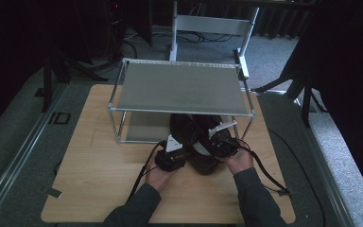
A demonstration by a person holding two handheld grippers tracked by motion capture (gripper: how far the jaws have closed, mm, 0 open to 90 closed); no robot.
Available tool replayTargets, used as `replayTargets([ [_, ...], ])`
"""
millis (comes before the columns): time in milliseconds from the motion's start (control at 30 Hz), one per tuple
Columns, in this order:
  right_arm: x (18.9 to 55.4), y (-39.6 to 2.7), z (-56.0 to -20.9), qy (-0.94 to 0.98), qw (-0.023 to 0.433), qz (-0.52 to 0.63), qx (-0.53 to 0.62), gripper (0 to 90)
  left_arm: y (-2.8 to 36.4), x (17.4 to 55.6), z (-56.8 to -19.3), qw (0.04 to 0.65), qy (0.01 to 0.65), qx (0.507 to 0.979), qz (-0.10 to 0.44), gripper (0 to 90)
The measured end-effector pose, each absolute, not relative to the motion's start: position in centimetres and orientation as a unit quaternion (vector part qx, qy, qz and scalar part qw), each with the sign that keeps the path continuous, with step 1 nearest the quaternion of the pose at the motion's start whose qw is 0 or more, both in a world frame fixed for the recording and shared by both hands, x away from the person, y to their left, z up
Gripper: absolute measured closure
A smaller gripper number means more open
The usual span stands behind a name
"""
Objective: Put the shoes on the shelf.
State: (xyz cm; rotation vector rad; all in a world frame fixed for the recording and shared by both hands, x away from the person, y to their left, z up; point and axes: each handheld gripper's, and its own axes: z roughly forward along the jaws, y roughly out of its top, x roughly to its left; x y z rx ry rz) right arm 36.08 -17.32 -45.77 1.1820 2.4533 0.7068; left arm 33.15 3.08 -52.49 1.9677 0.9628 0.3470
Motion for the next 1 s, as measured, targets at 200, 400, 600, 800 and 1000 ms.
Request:
replayTargets([
  [200, 36.8, -16.6, -46.0, 0.846, 0.168, 0.258, 0.435, 80.3, 3.1, 33.8, -52.4, 0.44, 0.419, 0.779, 0.153, 76.8],
  [400, 37.5, -15.9, -46.3, 0.826, 0.166, 0.276, 0.462, 80.4, 3.0, 34.4, -52.1, 0.432, 0.439, 0.769, 0.172, 89.5],
  [600, 37.9, -15.6, -46.8, 0.807, 0.176, 0.287, 0.485, 80.4, 2.9, 35.3, -52.1, 0.426, 0.452, 0.762, 0.183, 90.0],
  [800, 38.6, -15.3, -47.2, 0.788, 0.181, 0.303, 0.505, 80.4, 2.9, 36.4, -52.2, 0.426, 0.461, 0.752, 0.202, 90.0],
  [1000, 39.1, -14.3, -47.5, 0.781, 0.201, 0.296, 0.511, 80.3, 3.1, 37.3, -52.8, 0.427, 0.466, 0.744, 0.219, 90.0],
])
